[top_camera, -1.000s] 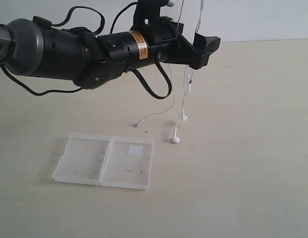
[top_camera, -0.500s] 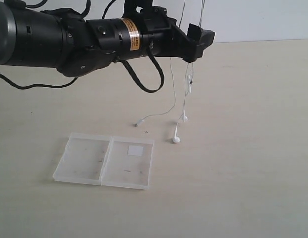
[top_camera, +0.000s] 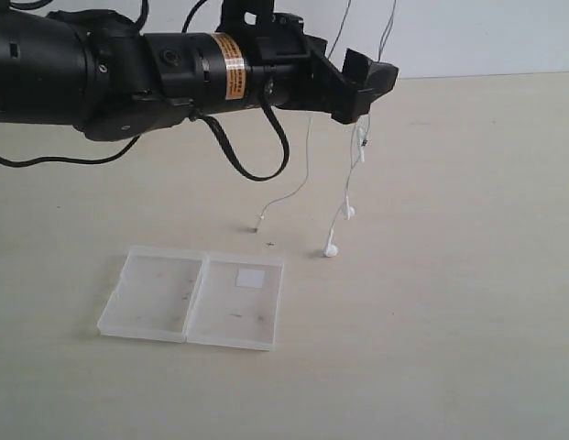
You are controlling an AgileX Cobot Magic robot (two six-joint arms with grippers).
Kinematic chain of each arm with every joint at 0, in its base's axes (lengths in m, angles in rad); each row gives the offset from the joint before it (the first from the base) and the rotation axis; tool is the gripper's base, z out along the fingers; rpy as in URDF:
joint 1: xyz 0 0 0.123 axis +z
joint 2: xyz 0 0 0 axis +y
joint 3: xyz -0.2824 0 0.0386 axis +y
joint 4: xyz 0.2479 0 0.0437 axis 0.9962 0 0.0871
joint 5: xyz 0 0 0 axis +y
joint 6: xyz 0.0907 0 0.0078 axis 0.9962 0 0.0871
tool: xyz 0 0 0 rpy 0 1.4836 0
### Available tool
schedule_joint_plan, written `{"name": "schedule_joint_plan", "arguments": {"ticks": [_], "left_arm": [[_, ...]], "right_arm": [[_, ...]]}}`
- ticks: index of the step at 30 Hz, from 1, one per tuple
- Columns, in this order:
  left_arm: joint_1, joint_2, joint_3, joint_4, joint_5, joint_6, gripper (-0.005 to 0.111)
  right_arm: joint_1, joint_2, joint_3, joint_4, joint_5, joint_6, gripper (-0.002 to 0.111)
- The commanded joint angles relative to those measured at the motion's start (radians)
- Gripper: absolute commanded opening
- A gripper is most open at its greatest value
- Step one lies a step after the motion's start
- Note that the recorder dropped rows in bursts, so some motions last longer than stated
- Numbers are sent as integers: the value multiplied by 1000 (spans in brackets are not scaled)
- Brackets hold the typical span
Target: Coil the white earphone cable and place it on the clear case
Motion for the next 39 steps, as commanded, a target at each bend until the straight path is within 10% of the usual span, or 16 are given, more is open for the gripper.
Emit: {"name": "schedule_joint_plan", "arguments": {"ticks": [1,10,39], "left_arm": [[-3,-71,43,37,-10,-74,85],[-3,-177,219,83,-141,-121,85],[-3,-298,226,109,-146,-79,85]], "right_arm": [[1,-24,-4,15,24,-4,0],[128,-14,-4,-115,18,65,0],[268,-44,-4,-289,79,172,0]]}}
